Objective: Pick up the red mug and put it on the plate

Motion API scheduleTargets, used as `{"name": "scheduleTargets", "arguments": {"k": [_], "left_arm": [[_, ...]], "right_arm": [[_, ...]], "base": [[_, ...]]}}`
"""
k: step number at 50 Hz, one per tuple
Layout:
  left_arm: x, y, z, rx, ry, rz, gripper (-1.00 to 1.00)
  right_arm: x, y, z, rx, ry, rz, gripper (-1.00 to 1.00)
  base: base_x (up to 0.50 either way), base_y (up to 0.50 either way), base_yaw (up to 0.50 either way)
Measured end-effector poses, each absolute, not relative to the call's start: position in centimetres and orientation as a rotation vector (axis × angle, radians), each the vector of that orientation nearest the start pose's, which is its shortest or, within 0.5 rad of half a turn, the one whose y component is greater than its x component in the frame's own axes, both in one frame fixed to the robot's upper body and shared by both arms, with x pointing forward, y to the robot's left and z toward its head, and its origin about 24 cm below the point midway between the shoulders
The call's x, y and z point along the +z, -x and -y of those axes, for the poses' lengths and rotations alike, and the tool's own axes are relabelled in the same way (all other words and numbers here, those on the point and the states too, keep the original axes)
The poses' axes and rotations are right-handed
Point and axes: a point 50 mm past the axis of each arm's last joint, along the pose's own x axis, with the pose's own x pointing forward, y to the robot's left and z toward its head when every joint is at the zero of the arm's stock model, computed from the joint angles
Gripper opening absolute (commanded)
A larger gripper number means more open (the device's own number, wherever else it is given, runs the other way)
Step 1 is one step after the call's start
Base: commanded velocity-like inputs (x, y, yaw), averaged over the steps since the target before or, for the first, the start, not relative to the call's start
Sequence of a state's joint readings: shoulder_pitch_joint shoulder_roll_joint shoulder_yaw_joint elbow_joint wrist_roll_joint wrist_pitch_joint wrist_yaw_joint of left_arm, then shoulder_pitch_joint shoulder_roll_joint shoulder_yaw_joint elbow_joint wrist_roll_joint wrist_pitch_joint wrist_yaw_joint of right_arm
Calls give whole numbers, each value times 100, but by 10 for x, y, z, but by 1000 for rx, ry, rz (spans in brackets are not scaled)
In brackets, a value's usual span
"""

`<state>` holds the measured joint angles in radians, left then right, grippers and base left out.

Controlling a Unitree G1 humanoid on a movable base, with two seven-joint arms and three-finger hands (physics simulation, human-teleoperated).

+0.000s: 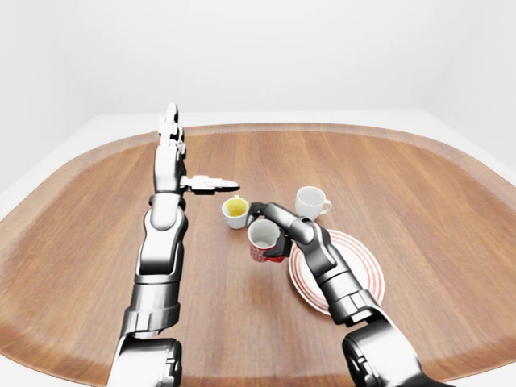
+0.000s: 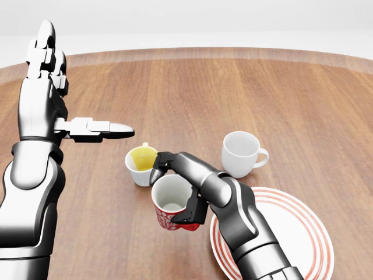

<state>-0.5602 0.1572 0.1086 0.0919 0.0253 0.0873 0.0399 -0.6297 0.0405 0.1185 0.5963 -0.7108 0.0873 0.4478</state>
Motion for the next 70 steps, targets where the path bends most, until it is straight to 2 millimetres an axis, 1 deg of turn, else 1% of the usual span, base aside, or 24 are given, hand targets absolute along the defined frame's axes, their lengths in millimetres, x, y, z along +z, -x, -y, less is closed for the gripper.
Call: {"name": "scheduleTargets", "arguments": {"k": [39, 53, 70], "left_arm": [[187, -337, -162, 42, -146, 408, 100], [187, -337, -160, 39, -147, 412, 100], [187, -337, -159, 36, -148, 413, 100]], "right_arm": [[55, -339, 96, 605, 819, -207, -100], [49, -334, 114, 585, 817, -239, -100], [48, -331, 139, 539, 821, -269, -100]], "base": [[0, 0, 0], [0, 0, 0], [0, 0, 0]]}}
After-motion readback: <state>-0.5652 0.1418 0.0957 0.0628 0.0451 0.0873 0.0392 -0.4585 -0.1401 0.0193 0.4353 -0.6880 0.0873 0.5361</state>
